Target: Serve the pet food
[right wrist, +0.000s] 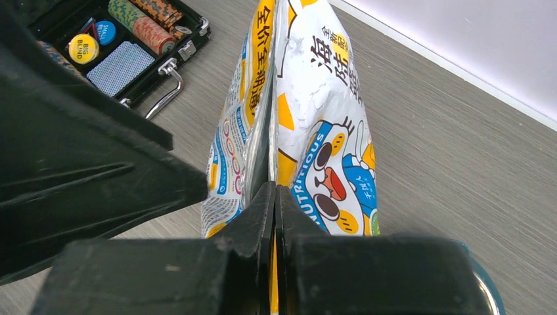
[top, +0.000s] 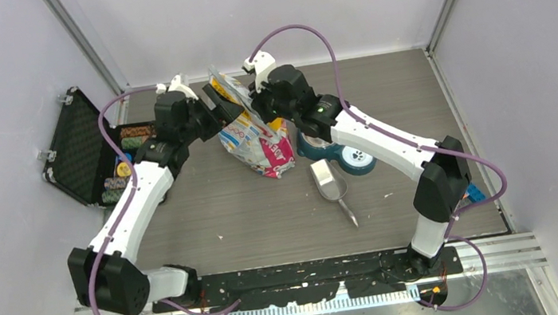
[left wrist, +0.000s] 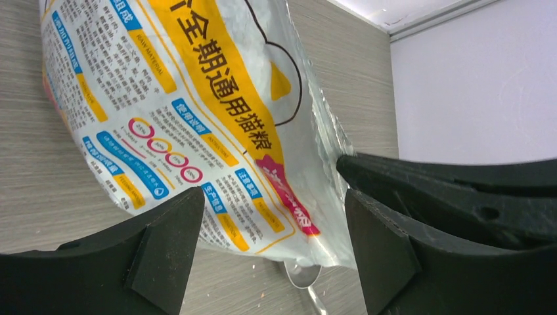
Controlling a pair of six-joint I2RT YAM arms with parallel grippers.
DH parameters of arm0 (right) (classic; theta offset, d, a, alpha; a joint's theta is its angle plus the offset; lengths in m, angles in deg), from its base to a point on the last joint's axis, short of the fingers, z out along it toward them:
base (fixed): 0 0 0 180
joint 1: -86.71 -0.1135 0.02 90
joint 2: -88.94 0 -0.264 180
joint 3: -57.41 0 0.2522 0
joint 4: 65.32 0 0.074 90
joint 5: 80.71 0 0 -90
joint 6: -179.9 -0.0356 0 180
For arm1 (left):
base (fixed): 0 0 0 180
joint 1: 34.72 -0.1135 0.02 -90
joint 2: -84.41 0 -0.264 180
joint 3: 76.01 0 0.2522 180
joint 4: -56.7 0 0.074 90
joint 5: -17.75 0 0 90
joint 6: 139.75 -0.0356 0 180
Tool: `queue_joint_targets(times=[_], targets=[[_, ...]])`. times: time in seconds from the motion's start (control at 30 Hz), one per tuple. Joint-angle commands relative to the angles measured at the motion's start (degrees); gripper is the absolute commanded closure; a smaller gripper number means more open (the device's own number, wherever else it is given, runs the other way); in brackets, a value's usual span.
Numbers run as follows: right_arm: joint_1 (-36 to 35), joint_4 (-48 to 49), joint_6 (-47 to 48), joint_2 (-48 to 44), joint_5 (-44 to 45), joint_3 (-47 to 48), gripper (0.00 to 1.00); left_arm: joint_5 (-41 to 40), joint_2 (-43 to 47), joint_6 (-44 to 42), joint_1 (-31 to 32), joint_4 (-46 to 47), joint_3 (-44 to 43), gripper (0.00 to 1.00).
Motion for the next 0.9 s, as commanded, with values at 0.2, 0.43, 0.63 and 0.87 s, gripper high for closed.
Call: queue_joint_targets(times=[0.2, 0.43, 0.63, 0.87], targets=[[0.35, -0.05, -1.71, -3.25, -1.58, 0.93, 0.95, 0.89, -6.04, 0.98, 0.15, 1.64, -4.75, 0.3], [0.35, -0.5, -2.01, -2.3, -3.79, 1.4, 0.95, 1.63, -6.9, 2.82, 0.15, 3.02, -4.6, 0.31], [0.35, -1.05, -1.82, -2.32, -2.84, 1.28, 0.95, 0.48, -2.3, 3.74, 0.15, 5.17, -1.81, 0.3], [0.37, -0.75, -1.98, -2.06, -3.52, 0.78, 0.95, -0.41, -2.38, 4.0, 0.19, 3.77, -3.36, 0.3]])
